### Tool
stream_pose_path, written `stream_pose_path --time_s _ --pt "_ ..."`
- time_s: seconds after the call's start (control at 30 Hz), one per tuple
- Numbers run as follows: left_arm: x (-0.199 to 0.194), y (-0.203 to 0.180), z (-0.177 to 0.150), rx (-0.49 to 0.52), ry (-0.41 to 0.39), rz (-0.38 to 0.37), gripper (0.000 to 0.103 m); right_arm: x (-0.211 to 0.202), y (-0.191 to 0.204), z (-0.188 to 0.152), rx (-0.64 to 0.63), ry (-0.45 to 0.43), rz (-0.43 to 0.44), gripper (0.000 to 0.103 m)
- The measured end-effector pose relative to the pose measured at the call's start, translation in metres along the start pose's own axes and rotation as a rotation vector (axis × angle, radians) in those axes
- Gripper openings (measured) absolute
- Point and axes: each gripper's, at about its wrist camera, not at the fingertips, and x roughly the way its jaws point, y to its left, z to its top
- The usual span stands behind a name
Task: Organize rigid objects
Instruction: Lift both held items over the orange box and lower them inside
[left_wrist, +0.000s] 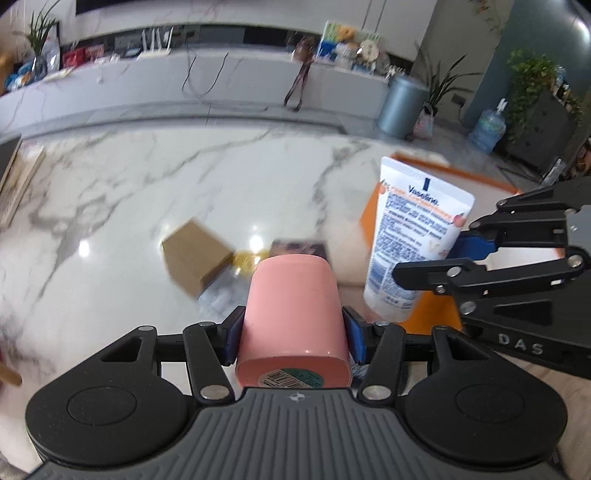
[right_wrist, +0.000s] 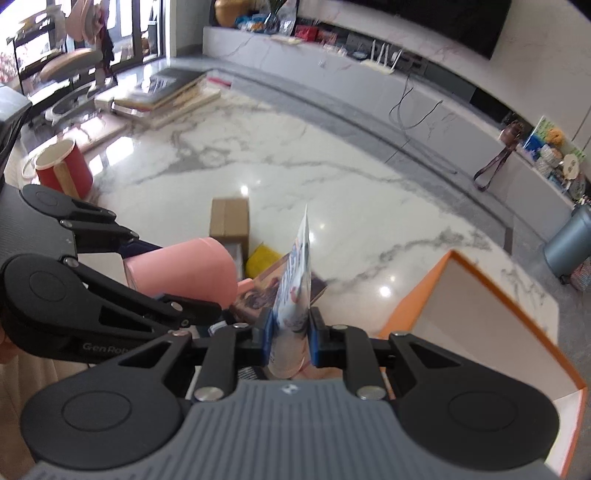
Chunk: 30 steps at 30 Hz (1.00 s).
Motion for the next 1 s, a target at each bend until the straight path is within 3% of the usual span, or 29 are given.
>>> stream_pose_path --time_s 0.4,0.7,1.0 --pt "-0.013 -0.083 0.052 0.134 -0.078 -0.079 0.062 -0.077 -0.067 -0.014 0.120 -0.161 -0.165 0.018" --pt "0.017 -0.141 0.060 0.240 -0.044 -0.128 0.062 -0.075 -0.114 -0.057 0.213 -0.096 -0.257 0.018" --pt "0.061 -0.172 0.050 0.325 0.031 -0.117 0.062 -0.042 -0.140 -0.095 0.325 -0.014 -0.210 0.019"
